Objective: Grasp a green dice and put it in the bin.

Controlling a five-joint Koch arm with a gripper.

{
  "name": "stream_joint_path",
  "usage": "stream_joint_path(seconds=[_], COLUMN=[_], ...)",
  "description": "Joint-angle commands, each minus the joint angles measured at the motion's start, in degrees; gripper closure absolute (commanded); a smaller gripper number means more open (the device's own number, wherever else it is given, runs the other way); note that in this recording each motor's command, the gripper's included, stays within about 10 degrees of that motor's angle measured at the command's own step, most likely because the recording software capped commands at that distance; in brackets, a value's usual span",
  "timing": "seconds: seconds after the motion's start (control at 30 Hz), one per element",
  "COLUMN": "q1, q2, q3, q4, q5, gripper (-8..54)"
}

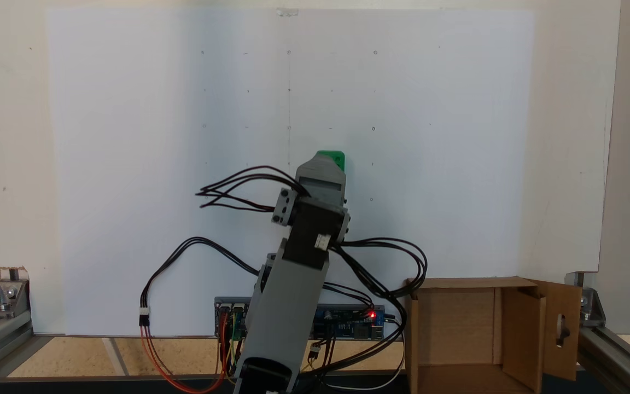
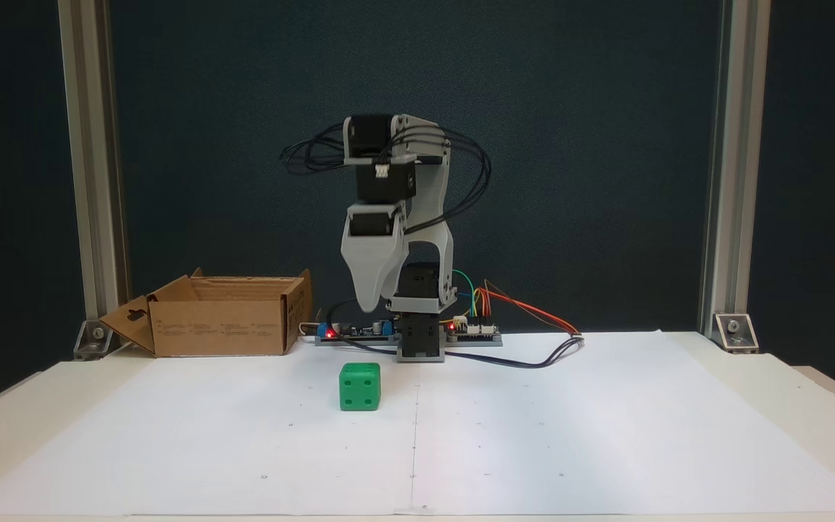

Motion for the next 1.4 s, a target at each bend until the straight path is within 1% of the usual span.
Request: stream_joint_path(seconds=[0.0, 0.1, 0.3, 0.5, 0.7, 1.23, 1.37], q1=[-0.2, 1.1, 1.2, 1.2, 1.2, 1.7, 4.0], q2=[-1.6, -4.7, -6.6, -8.2, -9.1, -14.1, -16.0], q3=[-3.3, -3.3, 0.4, 3.1, 4.3, 7.9, 8.0], q4=[-1.9, -5.9, -13.9, -14.1, -14.2, -20.9, -23.4], q5=[-2.6, -2.6, -3.6, -7.8, -9.6, -9.6, -9.7], gripper=[-0.3, -0.3, -0.3, -0.4, -0.9, -0.7, 0.4])
